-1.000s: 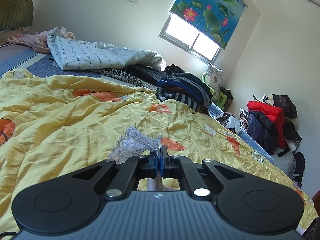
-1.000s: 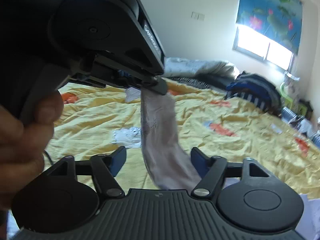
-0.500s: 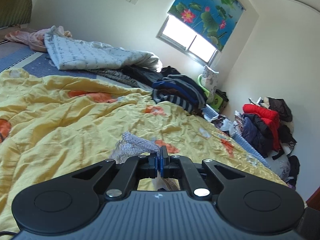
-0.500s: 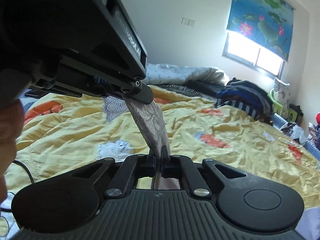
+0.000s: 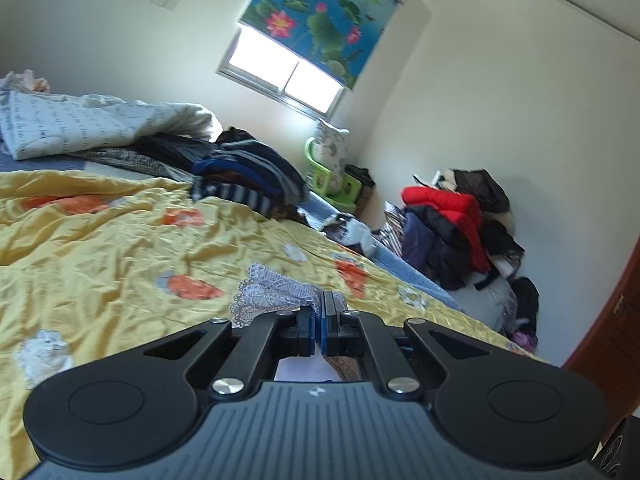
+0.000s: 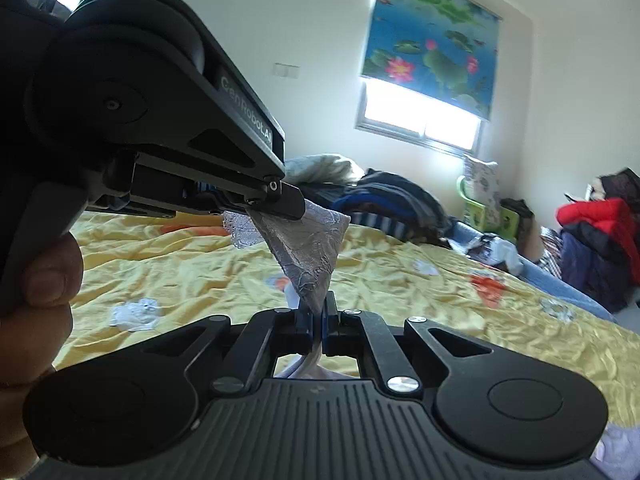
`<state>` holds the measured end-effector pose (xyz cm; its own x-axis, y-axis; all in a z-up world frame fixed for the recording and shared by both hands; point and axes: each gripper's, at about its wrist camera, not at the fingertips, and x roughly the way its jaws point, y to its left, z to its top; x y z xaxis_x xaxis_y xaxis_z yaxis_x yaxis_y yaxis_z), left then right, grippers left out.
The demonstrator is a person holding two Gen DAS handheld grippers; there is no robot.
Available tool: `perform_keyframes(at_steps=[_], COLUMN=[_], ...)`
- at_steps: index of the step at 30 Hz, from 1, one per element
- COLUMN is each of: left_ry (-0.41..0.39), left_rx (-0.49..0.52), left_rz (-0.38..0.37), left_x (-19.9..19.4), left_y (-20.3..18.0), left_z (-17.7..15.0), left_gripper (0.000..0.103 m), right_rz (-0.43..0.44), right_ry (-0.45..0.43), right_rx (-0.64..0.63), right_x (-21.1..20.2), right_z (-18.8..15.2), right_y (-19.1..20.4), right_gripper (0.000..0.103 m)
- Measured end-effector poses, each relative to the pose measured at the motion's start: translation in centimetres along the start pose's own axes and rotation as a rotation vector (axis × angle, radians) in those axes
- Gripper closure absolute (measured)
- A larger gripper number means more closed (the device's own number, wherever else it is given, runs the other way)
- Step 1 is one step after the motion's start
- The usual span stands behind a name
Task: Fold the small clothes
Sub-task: 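Lift the second sleeve with the left gripper and carry it across the shirt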
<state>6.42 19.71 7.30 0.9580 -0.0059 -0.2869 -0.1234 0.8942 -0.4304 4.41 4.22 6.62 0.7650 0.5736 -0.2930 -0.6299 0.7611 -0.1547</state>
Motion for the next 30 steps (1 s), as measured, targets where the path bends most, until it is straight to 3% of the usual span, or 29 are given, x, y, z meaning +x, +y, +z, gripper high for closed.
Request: perform_keyframes(at_steps=[11, 30], left_ry=[0.129, 0.199], left_rx=[0.104, 0.269], left_rz=[-0.058, -0.169], left_x=[3.2, 4.2], left_y=[-6.2, -14.9], left_z=[-2.6, -6.1], left_gripper=[0.1, 0.1], right_rz=[-0.11, -0.266], right_ry=[0.032, 0.017], right_rx=[0.177, 0.313], right_x=[-2.5, -7.3], right_z=[-2.5, -6.2], right_y=[-6.3, -12.0], right_gripper=[0.096, 0.096])
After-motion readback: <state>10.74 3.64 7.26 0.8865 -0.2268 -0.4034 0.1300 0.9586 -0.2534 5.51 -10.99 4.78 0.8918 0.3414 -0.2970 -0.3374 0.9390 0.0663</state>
